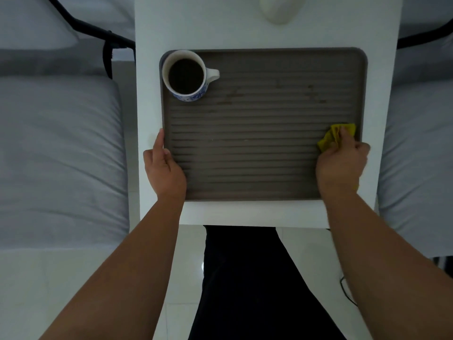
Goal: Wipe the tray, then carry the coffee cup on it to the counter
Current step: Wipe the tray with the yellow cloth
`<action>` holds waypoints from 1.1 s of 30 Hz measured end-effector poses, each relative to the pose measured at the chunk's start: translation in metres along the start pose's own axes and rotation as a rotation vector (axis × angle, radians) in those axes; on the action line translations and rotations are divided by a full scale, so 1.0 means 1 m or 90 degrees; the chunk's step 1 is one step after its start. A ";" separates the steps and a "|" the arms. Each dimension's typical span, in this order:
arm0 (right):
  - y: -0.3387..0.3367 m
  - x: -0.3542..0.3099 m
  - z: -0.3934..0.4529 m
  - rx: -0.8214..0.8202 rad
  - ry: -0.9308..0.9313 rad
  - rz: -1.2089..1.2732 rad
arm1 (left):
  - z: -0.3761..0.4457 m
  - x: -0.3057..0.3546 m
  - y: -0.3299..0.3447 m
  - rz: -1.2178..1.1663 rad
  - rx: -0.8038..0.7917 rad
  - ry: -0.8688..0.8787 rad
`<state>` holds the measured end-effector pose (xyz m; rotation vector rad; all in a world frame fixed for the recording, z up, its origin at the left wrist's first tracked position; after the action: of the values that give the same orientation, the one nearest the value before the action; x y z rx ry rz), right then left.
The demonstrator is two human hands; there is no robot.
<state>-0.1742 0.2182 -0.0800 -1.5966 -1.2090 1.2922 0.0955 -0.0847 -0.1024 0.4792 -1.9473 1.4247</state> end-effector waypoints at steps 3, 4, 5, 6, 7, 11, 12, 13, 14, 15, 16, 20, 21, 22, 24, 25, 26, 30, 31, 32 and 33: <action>0.024 -0.045 -0.034 -0.040 -0.012 0.001 | 0.000 0.001 0.000 0.003 0.001 0.006; 0.032 -0.066 -0.050 -0.069 -0.058 0.004 | 0.000 0.002 0.000 0.004 0.002 0.005; 0.042 -0.088 -0.068 -0.112 -0.103 0.006 | 0.000 0.002 0.000 0.005 0.002 0.003; 0.054 -0.109 -0.087 -0.162 -0.154 -0.002 | 0.000 0.002 0.000 0.005 0.002 0.002; 0.064 -0.129 -0.103 -0.215 -0.202 -0.017 | -0.001 0.002 0.000 0.005 0.002 0.003; 0.084 -0.185 -0.142 -0.299 -0.440 -0.055 | 0.001 0.002 -0.001 0.000 0.001 0.013; 0.080 -0.186 -0.141 -0.283 -0.493 -0.046 | 0.001 0.002 -0.001 0.001 -0.001 0.012; 0.076 -0.180 -0.134 -0.274 -0.517 -0.050 | 0.001 0.002 -0.001 0.001 -0.004 0.006; 0.078 -0.166 -0.124 -0.277 -0.525 -0.069 | 0.001 0.002 -0.001 0.003 -0.006 -0.001; 0.075 -0.151 -0.114 -0.276 -0.528 -0.094 | 0.001 0.002 -0.001 0.005 -0.008 -0.007; 0.070 -0.131 -0.099 -0.267 -0.497 -0.106 | 0.001 0.002 -0.002 0.006 -0.008 -0.008; 0.019 -0.033 -0.026 -0.098 -0.284 -0.237 | -0.001 0.003 -0.001 -0.003 -0.005 -0.004; 0.008 -0.014 -0.017 -0.085 -0.219 -0.218 | -0.001 0.003 -0.002 -0.009 -0.003 -0.003; 0.001 0.000 -0.009 -0.076 -0.159 -0.192 | -0.001 0.003 -0.002 -0.013 0.000 -0.003; -0.005 0.011 0.001 -0.065 -0.071 -0.151 | -0.001 0.001 -0.001 -0.017 0.004 -0.007; -0.006 0.010 0.002 -0.065 -0.042 -0.124 | 0.000 0.002 -0.001 -0.019 0.005 -0.006; -0.002 0.005 0.001 -0.062 -0.036 -0.111 | 0.000 0.002 -0.001 -0.019 0.007 -0.005; 0.024 -0.030 -0.019 -0.110 -0.053 -0.120 | -0.001 0.002 0.000 -0.019 0.012 -0.010; 0.034 -0.041 -0.028 -0.119 -0.089 -0.129 | -0.001 0.001 0.001 -0.016 0.013 -0.010; 0.046 -0.054 -0.039 -0.143 -0.131 -0.130 | -0.001 0.001 0.001 -0.015 0.013 -0.009; 0.059 -0.067 -0.052 -0.180 -0.180 -0.139 | -0.001 0.001 0.001 -0.014 0.011 -0.008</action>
<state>-0.1143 0.1375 -0.1052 -1.4515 -1.7555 1.2769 0.0944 -0.0837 -0.1024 0.5182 -1.9353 1.4296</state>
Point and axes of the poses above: each hand's wrist, its own z-axis towards the middle knuckle, its own y-axis out of the palm, x = y × z, the point moved 8 cm from there along z, towards the middle knuckle, and after that the axes turned 4 degrees about -z, right-handed, at the moved point
